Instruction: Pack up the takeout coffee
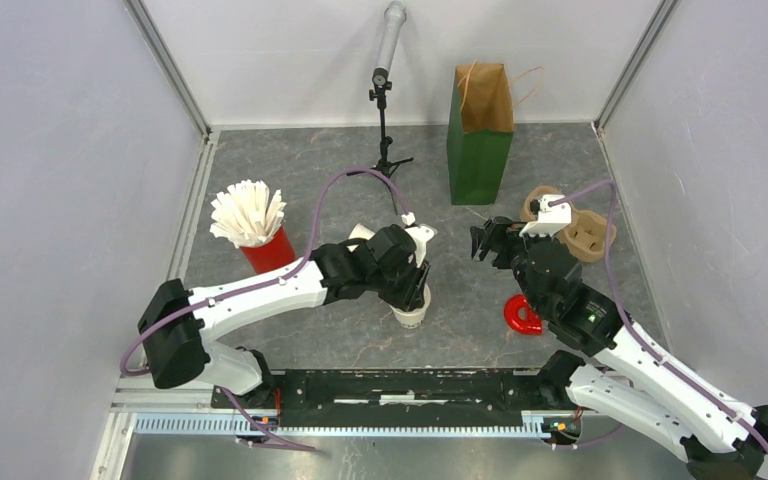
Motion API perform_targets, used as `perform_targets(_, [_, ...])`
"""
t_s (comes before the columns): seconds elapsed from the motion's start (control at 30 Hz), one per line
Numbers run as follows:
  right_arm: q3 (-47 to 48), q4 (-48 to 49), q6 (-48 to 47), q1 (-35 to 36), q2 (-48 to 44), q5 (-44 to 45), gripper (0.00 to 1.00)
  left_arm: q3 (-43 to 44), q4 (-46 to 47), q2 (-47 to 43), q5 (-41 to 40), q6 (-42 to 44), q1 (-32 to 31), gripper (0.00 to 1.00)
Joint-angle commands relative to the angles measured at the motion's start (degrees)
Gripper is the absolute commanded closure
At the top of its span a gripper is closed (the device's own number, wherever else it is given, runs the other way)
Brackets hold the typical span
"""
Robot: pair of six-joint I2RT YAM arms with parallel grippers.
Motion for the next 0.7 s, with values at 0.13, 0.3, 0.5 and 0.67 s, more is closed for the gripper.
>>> perform_targets(0.13, [-1.4,1.0,-3.2,0.0,-2.6,-4.9,0.10,12.3,-7.5,-2.7,-9.4,5.9,2.1,0.38])
perform_targets(0.3, [-3.2,2.1,-4.8,0.0,-3.8,-9.2,0.10,13.4,-7.7,-1.2,4.1,7.3,18.4,0.39])
perform_targets(0.5, [-3.4,1.8,-6.2,0.0,-4.2,-10.8,0.10,12.8,-3.6,2.8,15.0,8.6,32.0,0.39])
perform_targets(0.67, [-3.4,1.8,-6.7,0.0,-4.7,-12.0,0.11,14.2,-2.8,8.6,19.9,8.8,37.9,0.38])
